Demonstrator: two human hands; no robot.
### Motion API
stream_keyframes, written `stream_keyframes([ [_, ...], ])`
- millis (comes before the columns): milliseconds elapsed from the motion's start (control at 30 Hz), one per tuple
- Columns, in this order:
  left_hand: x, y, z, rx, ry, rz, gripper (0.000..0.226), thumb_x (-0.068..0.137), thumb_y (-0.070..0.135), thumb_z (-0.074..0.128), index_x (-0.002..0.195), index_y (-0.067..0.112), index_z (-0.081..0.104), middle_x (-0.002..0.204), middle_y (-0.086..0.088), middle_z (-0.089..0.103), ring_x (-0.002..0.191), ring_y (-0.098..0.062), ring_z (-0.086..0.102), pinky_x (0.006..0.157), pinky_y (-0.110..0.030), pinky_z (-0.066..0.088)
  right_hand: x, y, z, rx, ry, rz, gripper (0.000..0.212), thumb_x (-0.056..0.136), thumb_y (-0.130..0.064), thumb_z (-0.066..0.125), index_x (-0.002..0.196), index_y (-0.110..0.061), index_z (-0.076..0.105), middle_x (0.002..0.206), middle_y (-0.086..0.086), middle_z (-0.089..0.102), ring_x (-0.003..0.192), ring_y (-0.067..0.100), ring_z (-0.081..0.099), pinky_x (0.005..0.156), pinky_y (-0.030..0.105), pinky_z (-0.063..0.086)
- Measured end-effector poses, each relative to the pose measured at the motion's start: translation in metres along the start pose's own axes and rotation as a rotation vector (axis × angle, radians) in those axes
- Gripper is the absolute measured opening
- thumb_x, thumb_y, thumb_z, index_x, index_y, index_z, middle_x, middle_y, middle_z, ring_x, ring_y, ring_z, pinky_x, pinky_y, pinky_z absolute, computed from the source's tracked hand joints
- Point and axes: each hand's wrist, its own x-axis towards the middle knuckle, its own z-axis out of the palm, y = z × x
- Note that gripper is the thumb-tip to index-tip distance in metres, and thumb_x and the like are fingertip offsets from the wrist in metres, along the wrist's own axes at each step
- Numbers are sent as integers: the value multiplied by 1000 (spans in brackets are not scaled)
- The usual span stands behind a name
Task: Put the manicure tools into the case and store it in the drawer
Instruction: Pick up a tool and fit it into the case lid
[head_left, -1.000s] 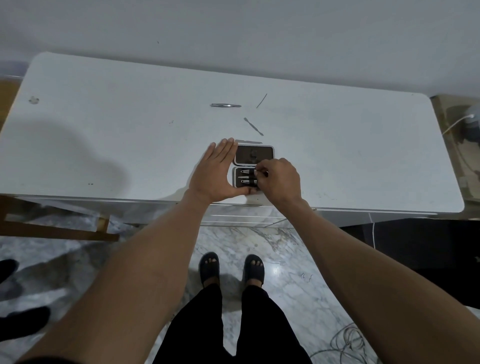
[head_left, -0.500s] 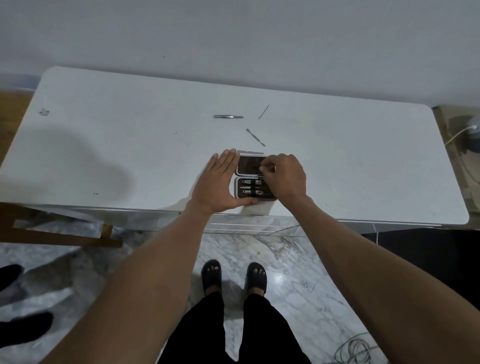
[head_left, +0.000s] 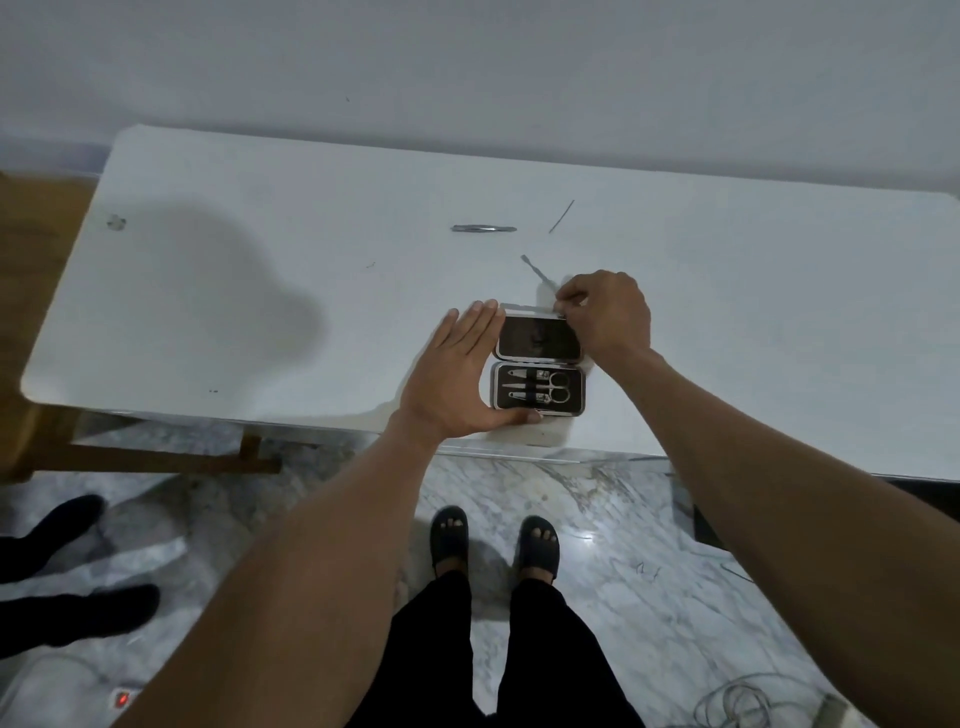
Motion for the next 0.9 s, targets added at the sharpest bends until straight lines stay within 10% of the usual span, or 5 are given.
stream_keyframes([
  [900,1,3,-1,-20,3,-22,135,69,98,51,162,3,27,171,-11,25,161,-22,18,130,-50,18,15,-2,8,-78,-66,-138,11,85,-28,69,93,-25,76,96,2,68,97,22,59,72,30,45],
])
